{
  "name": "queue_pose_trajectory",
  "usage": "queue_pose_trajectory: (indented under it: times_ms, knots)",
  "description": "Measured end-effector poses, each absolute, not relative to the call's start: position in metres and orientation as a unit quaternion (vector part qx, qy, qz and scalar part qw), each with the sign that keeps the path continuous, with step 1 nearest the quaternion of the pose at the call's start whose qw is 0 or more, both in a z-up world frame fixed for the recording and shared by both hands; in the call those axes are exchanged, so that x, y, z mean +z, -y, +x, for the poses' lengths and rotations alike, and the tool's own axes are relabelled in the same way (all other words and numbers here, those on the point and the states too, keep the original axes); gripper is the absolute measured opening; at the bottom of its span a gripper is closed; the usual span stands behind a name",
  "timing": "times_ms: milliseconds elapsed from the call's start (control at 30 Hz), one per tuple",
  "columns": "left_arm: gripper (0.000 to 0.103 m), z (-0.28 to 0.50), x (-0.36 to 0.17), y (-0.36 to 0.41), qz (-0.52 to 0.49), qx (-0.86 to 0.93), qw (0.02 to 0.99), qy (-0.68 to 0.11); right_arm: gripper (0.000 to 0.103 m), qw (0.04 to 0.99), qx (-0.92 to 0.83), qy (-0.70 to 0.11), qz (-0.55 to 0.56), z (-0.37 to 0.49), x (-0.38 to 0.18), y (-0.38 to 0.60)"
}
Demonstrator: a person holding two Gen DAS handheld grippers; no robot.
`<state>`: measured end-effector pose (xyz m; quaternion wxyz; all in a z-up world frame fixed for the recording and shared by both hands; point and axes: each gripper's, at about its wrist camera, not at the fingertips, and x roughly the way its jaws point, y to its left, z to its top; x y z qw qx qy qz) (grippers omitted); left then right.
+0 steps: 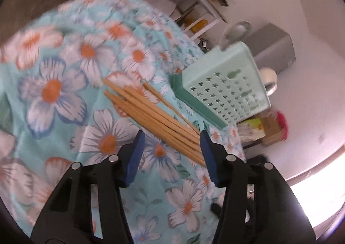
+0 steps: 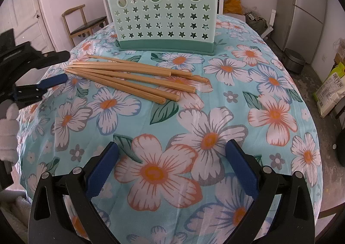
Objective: Organize utensils
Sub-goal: 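Grasp a wooden chopstick from the pile with the left tool, then lift the chopstick with the left tool while the right tool grasps another chopstick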
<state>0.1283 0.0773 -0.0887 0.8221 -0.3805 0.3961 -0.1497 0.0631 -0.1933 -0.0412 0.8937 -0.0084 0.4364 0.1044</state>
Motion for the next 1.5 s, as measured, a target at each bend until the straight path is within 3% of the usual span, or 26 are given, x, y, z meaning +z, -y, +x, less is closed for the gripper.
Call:
queue_pose_trajectory:
  times_ms: [167, 333, 433, 900, 1033, 1167, 1267, 1400, 1500]
  knots:
    - [0.038, 0.142, -0.104, -0.089, -0.448, -0.130, 0.790, -0.397, 0.097, 0.894, 0.104, -0.436, -0.009, 0.063, -0.041, 0.193]
    - [0.019, 0.146, -0.110, -0.088, -0.448, -0.111, 0.792, -0.398, 0.097, 0.894, 0.104, -0.436, -0.008, 0.063, -0.041, 0.193]
    - [0.017, 0.143, -0.106, -0.086, -0.442, -0.111, 0.797, -0.397, 0.097, 0.894, 0.104, -0.436, -0.009, 0.063, -0.041, 0.193]
    - [0.014, 0.110, -0.089, -0.094, -0.422, -0.125, 0.808, -0.393, 0.097, 0.894, 0.104, -0.436, -0.010, 0.063, -0.041, 0.193]
    - [0.036, 0.115, -0.104, -0.097, -0.468, -0.124, 0.775, -0.406, 0.097, 0.894, 0.105, -0.436, -0.010, 0.063, -0.041, 0.193]
    - [0.038, 0.127, -0.111, -0.101, -0.506, -0.123, 0.749, -0.410, 0.097, 0.894, 0.105, -0.435, -0.010, 0.063, -0.041, 0.193]
    - [0.035, 0.141, -0.117, -0.099, -0.523, -0.115, 0.732, -0.421, 0.097, 0.894, 0.105, -0.435, -0.010, 0.063, -0.041, 0.193]
    - [0.016, 0.153, -0.121, -0.092, -0.508, -0.098, 0.739, -0.431, 0.097, 0.895, 0.105, -0.434, -0.010, 0.064, -0.041, 0.194]
    - [0.013, 0.150, -0.122, -0.092, -0.504, -0.095, 0.745, -0.427, 0.097, 0.895, 0.105, -0.434, -0.010, 0.063, -0.041, 0.193]
